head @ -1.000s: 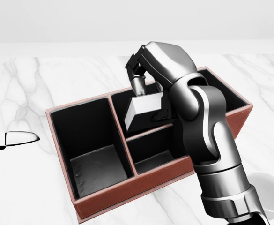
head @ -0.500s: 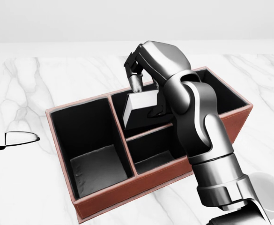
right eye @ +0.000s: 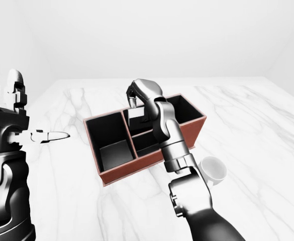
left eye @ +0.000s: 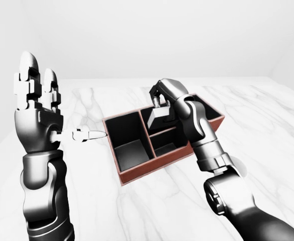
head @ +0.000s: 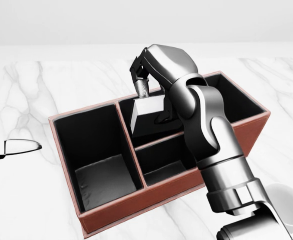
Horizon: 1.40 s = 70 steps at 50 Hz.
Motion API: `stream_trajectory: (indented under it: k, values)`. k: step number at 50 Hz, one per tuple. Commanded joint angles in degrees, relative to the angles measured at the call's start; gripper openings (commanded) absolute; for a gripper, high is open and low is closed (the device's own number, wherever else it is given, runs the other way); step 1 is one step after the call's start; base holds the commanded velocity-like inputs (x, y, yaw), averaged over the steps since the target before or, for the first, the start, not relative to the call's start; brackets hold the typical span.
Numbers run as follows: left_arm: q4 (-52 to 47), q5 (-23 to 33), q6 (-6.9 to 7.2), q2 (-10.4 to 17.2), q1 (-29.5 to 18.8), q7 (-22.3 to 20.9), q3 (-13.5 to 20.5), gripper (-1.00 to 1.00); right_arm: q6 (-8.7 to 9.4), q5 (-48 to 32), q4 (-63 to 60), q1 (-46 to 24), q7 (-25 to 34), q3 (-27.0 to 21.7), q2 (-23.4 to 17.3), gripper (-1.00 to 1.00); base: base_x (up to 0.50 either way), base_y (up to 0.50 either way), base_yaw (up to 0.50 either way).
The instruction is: Pick up the book and place it in the front compartment of the caddy.
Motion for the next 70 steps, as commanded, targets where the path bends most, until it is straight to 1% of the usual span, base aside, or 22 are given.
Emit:
stream_trajectory:
  k: [1, 3, 16, 22, 52, 62, 65, 70]
  values:
    - [0.23, -0.10, 0.00, 0.08, -0.10, 0.04, 0.07, 1.00, -1.68, -1.42, 2.19, -1.65, -2.18, -0.31, 0.16, -1.00, 0.00, 0.00, 0.00]
    - [0.26, -0.11, 0.00, 0.10, -0.12, 0.07, 0.09, 1.00, -2.05, -1.42, 2.99, -1.82, -2.66, -0.28, 0.20, -1.00, 0.00, 0.00, 0.00]
    - [0.28, -0.12, 0.00, 0.09, -0.06, 0.15, 0.02, 1.00, -2.95, -1.46, 5.77, -2.82, -3.92, -0.32, 0.14, -1.00, 0.00, 0.00, 0.00]
    - [0.42, -0.24, 0.00, 0.24, -0.24, 0.14, 0.24, 1.00, -3.80, -1.38, 8.66, -3.64, -5.51, -0.25, 0.05, -1.00, 0.00, 0.00, 0.00]
    - [0.16, -0.16, 0.00, 0.14, -0.13, 0.20, 0.04, 1.00, -5.61, -1.20, 15.59, -5.77, -9.10, -0.12, -0.17, -1.00, 0.00, 0.00, 0.00]
    - [0.27, -0.21, 0.00, 0.16, -0.17, 0.18, 0.06, 1.00, -7.49, -1.09, 19.21, -6.93, -11.98, 0.01, -0.22, -1.00, 0.00, 0.00, 0.00]
    - [0.15, -0.19, 0.00, 0.12, -0.05, 0.19, 0.02, 1.00, -8.36, -1.03, 20.88, -7.29, -13.23, 0.04, -0.32, -1.00, 0.00, 0.00, 0.00]
    - [0.11, -0.20, 0.00, 0.13, -0.07, 0.16, 0.07, 1.00, -8.51, -1.22, 21.21, -7.23, -13.83, 0.14, -0.33, -1.00, 0.00, 0.00, 0.00]
